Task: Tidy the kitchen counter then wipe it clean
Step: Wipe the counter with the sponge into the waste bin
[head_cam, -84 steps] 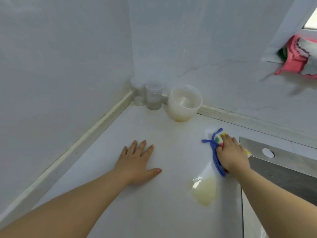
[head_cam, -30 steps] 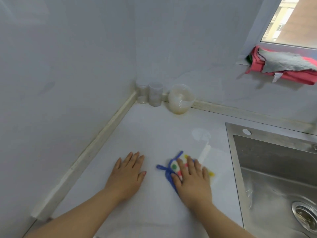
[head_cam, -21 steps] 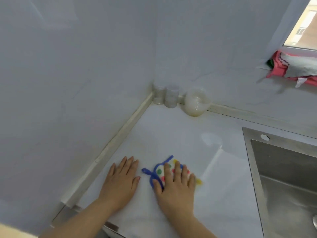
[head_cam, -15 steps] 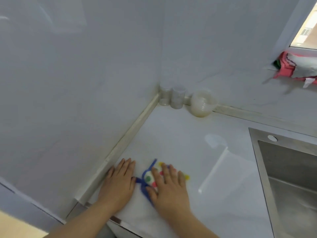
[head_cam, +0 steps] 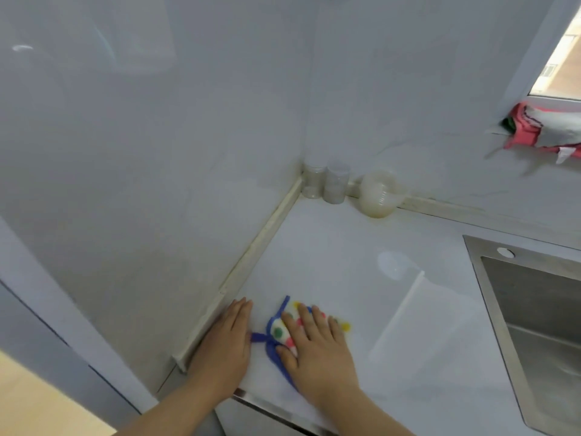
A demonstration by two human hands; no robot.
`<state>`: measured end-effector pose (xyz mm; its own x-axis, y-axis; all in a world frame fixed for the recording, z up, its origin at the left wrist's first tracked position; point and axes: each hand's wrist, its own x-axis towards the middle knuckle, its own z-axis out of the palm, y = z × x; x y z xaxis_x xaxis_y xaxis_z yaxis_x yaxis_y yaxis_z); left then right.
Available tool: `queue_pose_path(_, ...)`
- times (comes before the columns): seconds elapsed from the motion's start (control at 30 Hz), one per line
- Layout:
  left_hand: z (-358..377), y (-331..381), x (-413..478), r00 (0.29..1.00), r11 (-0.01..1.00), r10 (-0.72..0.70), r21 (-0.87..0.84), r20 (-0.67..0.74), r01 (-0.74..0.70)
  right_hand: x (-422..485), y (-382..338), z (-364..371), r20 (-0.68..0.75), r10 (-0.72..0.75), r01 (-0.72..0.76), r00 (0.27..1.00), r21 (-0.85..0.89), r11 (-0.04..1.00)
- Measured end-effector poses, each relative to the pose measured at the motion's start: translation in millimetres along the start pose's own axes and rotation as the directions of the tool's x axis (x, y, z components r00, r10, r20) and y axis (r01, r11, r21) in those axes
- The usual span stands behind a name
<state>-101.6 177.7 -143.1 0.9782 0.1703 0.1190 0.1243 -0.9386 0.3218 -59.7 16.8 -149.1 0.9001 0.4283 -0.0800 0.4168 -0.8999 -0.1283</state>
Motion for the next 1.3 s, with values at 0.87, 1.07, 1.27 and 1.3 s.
queue_pose_path(0.87,-0.7,37.6,23.8,0.999,0.992,-0.035,-0.123,0.005,0.036,-12.5,15.7,-19.0,0.037,0.039,-0.041,0.999,0.056,0.998)
queue_pose_path(1.07,11.5,99.3,29.8,0.97,0.977,0.199,-0.109,0.141,-0.185,-33.6,74.1,-47.3,0.089,0.019,-0.057,0.996,0.446,0.893)
queue_pose_path(1.27,40.9,136.4,17.9,0.921,0.909,0.302,0.216,0.246,-0.356,-93.7,152.6,-74.2,-0.16,0.405,-0.333,0.9,0.348,0.877)
queue_pose_path(1.3,48.9,140.7,14.9,0.919,0.935,0.241,0.178,0.311,-0.306,-107.9,167.6,-74.1,-0.173,0.427,-0.366,0.887,0.301,0.881)
